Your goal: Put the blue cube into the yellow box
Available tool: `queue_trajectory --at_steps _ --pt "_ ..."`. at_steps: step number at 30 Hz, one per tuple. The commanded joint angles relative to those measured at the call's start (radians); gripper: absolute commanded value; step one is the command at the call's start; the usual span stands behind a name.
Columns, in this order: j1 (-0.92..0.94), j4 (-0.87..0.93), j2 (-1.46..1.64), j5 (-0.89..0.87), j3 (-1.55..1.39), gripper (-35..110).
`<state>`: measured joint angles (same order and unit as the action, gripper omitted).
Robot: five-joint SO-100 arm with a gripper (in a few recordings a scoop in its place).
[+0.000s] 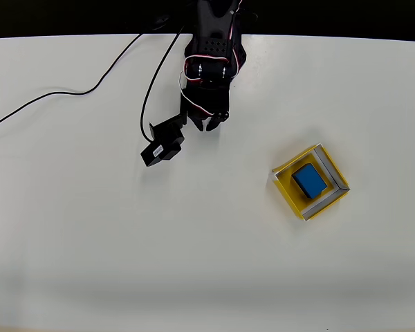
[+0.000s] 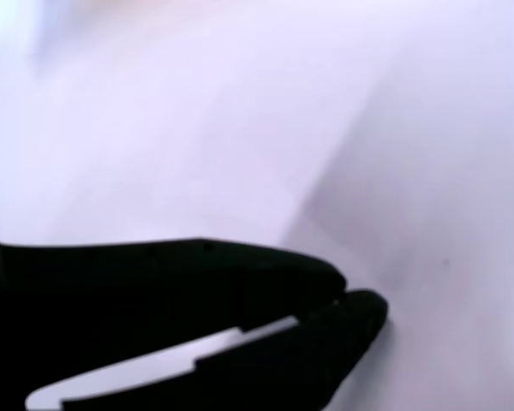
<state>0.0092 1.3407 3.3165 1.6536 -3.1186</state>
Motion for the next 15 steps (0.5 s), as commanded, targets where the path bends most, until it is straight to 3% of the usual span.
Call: queue_trajectory --at_steps 1,15 --pt "0.028 0.018 0.028 0.000 -0.028 0" --pt "0.028 0.017 0.025 -0.044 -0.028 0"
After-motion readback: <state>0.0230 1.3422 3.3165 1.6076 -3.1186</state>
